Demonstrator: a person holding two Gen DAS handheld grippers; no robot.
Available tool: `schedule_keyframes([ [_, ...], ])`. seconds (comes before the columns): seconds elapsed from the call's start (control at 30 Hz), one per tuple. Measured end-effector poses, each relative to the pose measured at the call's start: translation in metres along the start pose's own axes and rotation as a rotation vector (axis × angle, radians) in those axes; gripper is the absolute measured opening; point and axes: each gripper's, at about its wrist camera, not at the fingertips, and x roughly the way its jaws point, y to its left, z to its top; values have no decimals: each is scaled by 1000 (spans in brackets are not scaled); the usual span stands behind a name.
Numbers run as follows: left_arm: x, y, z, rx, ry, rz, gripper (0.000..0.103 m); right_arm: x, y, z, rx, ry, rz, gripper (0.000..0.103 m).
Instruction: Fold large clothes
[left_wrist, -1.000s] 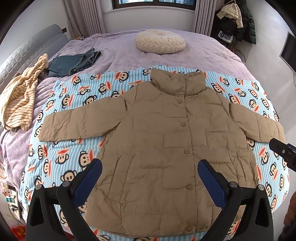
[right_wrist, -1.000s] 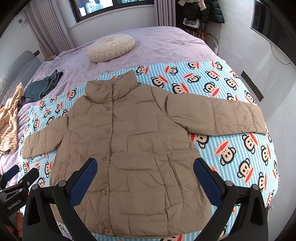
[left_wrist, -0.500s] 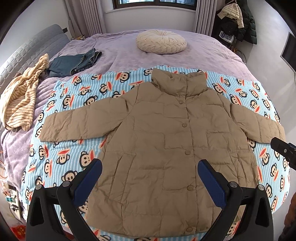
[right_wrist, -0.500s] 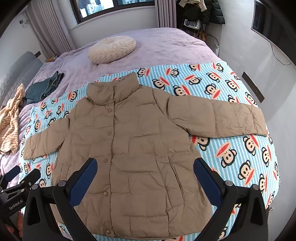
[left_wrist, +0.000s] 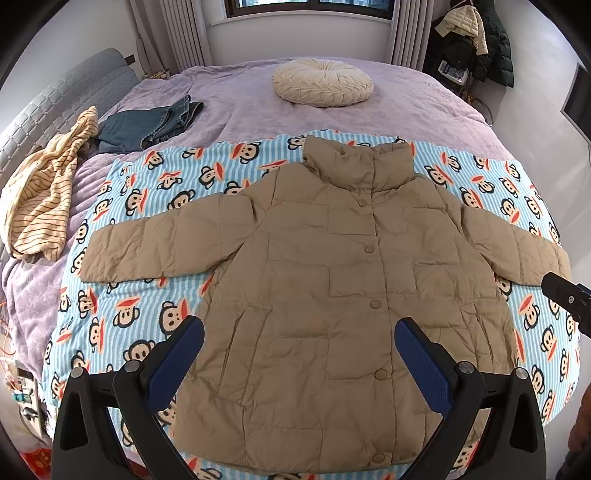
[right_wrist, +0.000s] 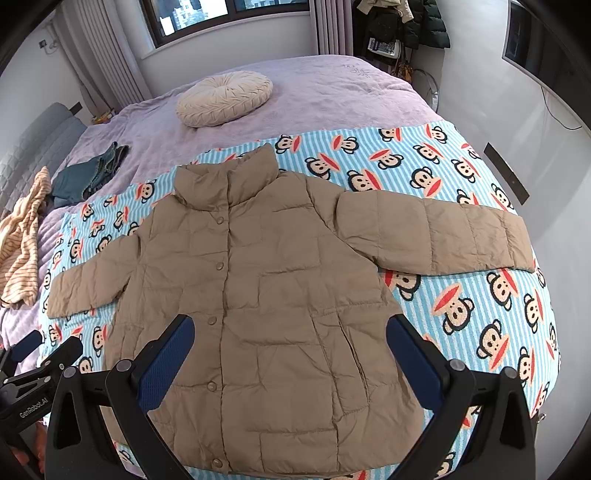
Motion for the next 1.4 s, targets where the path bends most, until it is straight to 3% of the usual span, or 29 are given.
schedule_keyframes([
  [1.4,0,-2,1,0,4,3,103,1,-2,0,11,10,15,103],
])
